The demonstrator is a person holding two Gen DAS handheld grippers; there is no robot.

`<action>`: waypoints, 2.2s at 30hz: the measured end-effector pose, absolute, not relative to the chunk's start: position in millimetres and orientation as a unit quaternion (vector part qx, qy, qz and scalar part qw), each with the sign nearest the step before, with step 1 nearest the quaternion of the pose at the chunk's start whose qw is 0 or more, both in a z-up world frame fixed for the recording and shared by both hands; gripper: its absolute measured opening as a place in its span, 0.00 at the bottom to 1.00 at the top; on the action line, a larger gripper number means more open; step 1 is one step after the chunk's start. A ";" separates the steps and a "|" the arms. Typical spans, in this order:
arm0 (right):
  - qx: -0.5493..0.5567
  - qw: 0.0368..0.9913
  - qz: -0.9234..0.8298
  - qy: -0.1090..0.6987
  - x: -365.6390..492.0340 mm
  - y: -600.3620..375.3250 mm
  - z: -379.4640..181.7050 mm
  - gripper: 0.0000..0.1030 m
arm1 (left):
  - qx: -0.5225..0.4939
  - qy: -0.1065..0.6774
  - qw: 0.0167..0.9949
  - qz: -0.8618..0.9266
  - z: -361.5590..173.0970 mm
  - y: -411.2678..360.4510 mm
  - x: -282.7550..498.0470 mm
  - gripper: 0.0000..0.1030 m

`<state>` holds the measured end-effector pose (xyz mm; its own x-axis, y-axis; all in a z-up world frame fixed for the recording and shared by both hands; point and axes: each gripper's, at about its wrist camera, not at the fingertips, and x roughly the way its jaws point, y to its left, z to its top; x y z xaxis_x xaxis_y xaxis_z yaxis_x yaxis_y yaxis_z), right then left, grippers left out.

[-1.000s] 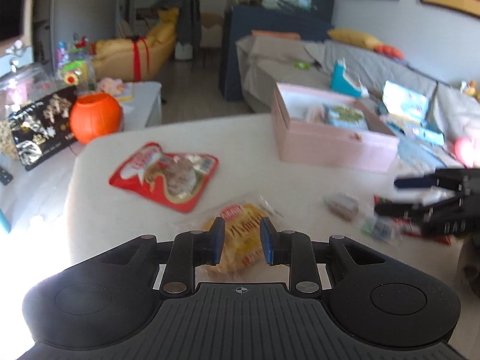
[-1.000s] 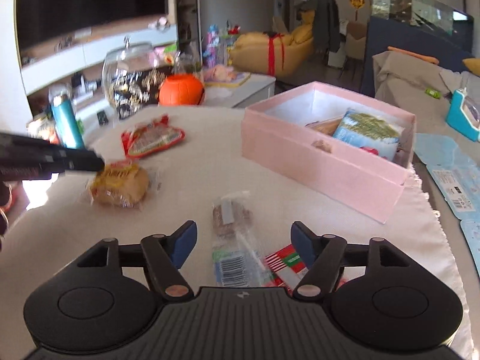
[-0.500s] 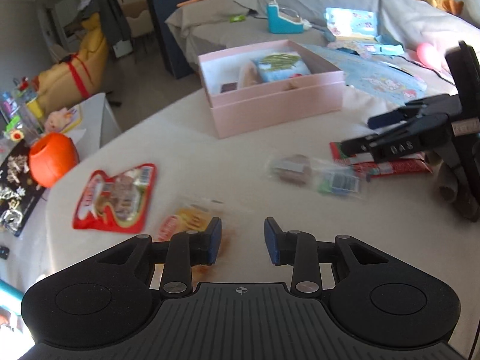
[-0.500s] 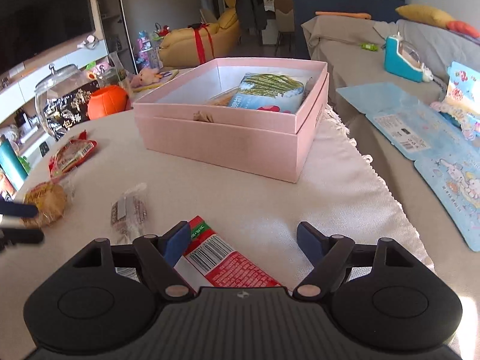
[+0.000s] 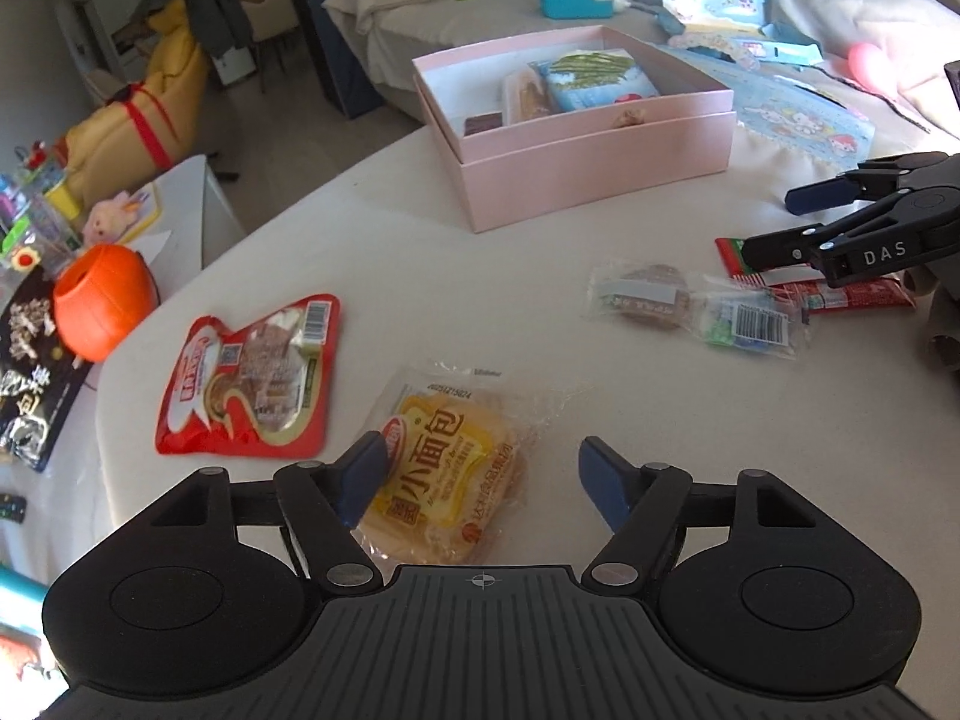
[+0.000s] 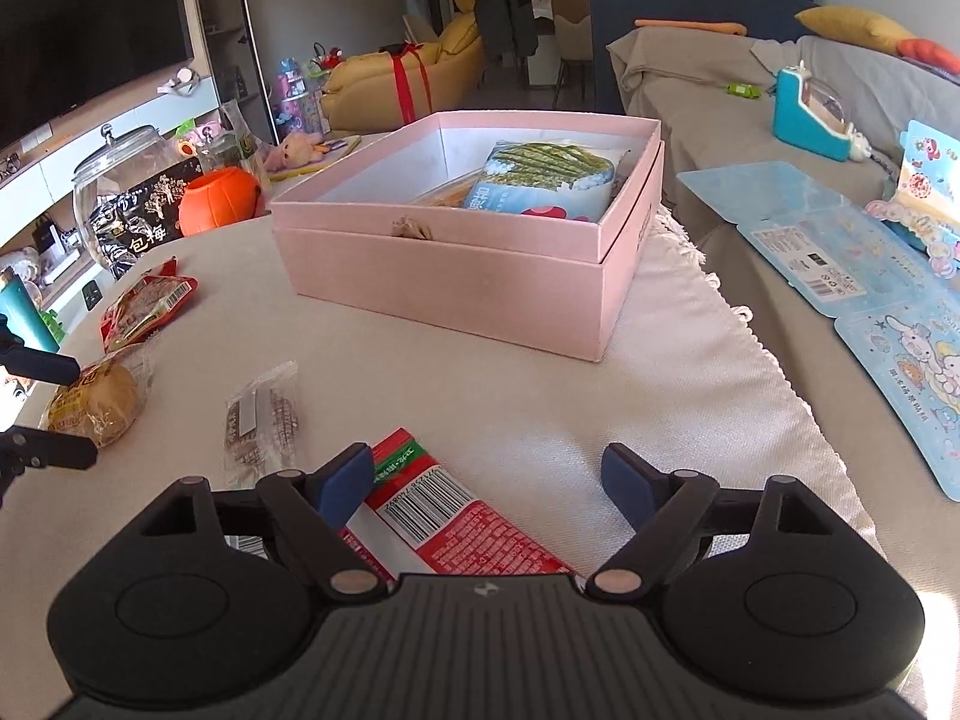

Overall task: Organize snacks
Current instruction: 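Grasp the yellow bread packet with the left tool while the right tool moves over the red sausage packet, then grasp the clear cookie packet with the right tool while the left tool holds the bread packet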

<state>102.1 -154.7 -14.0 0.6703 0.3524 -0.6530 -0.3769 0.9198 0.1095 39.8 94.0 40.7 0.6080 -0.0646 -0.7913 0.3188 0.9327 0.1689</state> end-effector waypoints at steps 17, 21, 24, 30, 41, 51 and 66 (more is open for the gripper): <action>-0.019 0.913 0.202 0.354 99.8 -152.3 -14.9 0.83 | -0.066 0.459 0.884 -0.053 25.4 153.4 64.5 0.68; 0.002 0.911 0.210 0.355 101.9 -159.2 -13.2 0.84 | -0.125 0.447 0.883 -0.071 24.3 135.2 47.8 0.65; 0.012 0.913 0.196 0.356 102.5 -163.9 -10.8 0.84 | -0.140 0.432 0.889 -0.067 23.1 113.9 32.1 0.63; -0.032 0.934 0.108 0.340 87.7 -174.7 -4.3 0.83 | -0.035 0.397 0.917 0.006 22.7 75.4 7.4 0.62; -0.031 0.908 0.196 0.370 42.8 -167.4 -6.5 0.74 | -0.064 0.393 0.917 0.006 18.9 85.8 0.4 0.63; -0.046 0.901 0.261 0.343 50.3 -114.8 14.2 0.74 | -0.071 0.384 0.921 0.009 16.2 87.5 -7.6 0.63; -0.109 0.885 0.295 0.343 77.7 -68.0 26.3 0.35 | -0.089 0.374 0.923 -0.021 17.9 98.1 -17.7 0.58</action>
